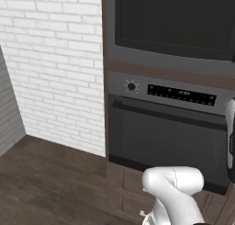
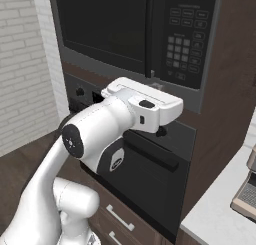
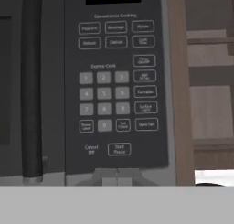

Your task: Pick the avocado from the sink and place it in the bowl. Then pick the bowl and place it in the microwave. Then close the microwave door and press the start button.

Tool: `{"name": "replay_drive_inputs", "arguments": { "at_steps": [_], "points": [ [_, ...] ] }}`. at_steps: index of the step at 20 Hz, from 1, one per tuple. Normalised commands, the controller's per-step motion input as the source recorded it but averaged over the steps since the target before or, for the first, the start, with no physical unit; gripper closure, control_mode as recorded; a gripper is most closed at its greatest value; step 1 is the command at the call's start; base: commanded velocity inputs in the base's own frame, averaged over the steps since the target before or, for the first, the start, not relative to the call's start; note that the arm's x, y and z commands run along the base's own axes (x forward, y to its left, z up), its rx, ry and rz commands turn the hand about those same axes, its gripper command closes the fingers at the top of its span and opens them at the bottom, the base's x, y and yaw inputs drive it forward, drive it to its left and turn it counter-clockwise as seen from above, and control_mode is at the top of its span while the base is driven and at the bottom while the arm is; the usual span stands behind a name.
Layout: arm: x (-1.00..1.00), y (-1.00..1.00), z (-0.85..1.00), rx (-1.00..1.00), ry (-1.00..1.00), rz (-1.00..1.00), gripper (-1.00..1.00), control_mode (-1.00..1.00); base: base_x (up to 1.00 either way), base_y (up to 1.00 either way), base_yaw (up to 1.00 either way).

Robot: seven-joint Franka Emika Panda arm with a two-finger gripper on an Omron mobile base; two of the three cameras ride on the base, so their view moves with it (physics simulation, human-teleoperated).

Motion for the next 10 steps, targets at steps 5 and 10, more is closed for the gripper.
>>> {"name": "replay_drive_inputs", "arguments": {
  "at_steps": [5,10],
  "points": [
    [0.33,-0.06,0.0,0.0,0.0,0.01,1.0,-1.0,0.0,0.0,0.0],
    [0.12,-0.13,0.0,0.0,0.0,0.03,1.0,-1.0,0.0,0.0,0.0]
  ]
}}
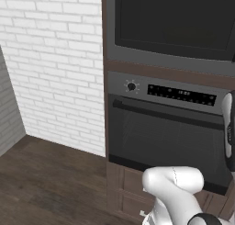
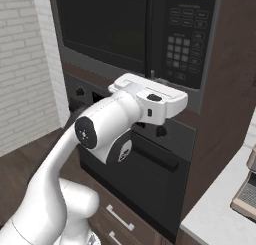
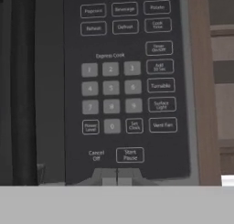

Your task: Pick the avocado from the sink and place it in the bowl. Then pick the bowl and place it in the microwave. Then close the microwave door and press the start button.

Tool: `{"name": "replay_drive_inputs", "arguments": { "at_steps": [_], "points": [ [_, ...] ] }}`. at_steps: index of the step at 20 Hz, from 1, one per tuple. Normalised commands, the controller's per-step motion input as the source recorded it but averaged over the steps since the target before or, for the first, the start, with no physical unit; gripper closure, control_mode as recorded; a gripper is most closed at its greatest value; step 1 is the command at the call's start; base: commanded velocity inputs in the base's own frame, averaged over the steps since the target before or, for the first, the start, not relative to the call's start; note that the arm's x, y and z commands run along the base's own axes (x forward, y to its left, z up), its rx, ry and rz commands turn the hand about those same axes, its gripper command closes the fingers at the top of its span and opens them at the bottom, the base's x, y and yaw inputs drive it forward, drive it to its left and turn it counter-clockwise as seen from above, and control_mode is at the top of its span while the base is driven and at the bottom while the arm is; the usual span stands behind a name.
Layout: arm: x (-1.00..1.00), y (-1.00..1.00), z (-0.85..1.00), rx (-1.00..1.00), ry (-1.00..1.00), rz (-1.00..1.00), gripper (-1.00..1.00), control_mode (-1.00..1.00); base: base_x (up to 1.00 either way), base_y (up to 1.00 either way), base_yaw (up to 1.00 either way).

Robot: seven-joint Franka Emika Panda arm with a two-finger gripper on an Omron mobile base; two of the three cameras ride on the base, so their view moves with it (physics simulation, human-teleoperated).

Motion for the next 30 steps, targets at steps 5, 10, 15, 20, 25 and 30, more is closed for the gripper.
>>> {"name": "replay_drive_inputs", "arguments": {
  "at_steps": [5,10,15,20,25,30],
  "points": [
    [0.11,-0.11,0.0,0.0,0.0,0.03,1.0,-1.0,0.0,0.0,0.0],
    [0.04,-0.18,0.0,0.0,0.0,0.04,1.0,-1.0,0.0,0.0,0.0],
    [0.13,-0.22,0.0,0.0,0.0,0.04,1.0,-1.0,0.0,0.0,0.0],
    [0.02,-0.02,0.0,0.0,0.0,0.01,1.0,-1.0,0.0,0.0,0.0],
    [0.2,0.0,0.0,0.0,0.0,0.0,1.0,-1.0,0.0,0.0,0.0],
    [0.29,-0.01,0.0,0.0,0.0,0.0,1.0,-1.0,0.0,0.0,0.0]
  ]
}}
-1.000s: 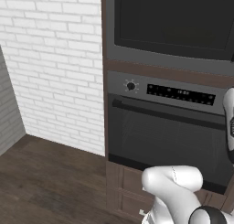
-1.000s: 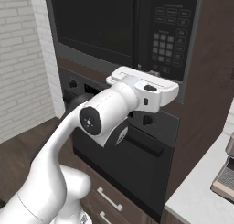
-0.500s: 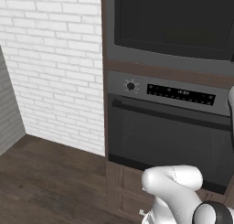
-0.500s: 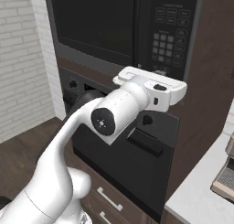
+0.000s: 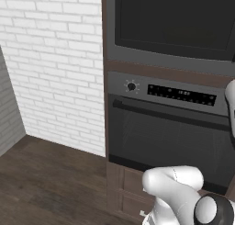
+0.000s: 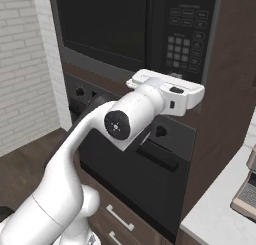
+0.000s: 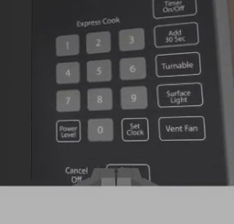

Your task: Pick the avocado from the sink and place it in the bowl. Then pick the bowl and place it in the microwave. Then close the microwave door and press the start button.

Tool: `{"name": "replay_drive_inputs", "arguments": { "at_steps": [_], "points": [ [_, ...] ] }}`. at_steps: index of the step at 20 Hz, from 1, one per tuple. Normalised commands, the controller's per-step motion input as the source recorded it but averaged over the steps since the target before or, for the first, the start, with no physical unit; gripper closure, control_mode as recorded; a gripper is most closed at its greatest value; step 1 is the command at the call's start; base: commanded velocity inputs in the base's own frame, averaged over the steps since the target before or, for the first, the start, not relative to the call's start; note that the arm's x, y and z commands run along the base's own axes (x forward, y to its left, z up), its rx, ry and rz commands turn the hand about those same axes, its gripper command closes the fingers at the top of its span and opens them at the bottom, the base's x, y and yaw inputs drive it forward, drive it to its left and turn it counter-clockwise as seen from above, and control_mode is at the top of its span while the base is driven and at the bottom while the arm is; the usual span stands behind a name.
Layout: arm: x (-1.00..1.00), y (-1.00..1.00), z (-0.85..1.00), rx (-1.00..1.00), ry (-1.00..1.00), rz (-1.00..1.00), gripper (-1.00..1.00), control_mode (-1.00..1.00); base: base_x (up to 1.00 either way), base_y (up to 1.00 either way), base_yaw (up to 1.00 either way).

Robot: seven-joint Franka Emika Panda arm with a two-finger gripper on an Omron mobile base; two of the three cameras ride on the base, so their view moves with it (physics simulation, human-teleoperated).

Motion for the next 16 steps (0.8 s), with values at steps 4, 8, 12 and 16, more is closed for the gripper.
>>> {"name": "replay_drive_inputs", "arguments": {
  "at_steps": [4,8,12,16],
  "points": [
    [0.17,-0.2,0.0,0.0,0.0,0.02,1.0,-1.0,0.0,0.0,0.0],
    [0.18,-0.33,-0.01,0.0,0.0,0.07,1.0,-1.0,0.0,0.0,0.0],
    [0.16,-0.13,-0.02,0.0,0.0,0.07,1.0,-1.0,0.0,0.0,0.0],
    [-0.06,0.46,0.0,0.0,0.0,0.0,1.0,-1.0,0.0,0.0,0.0]
  ]
}}
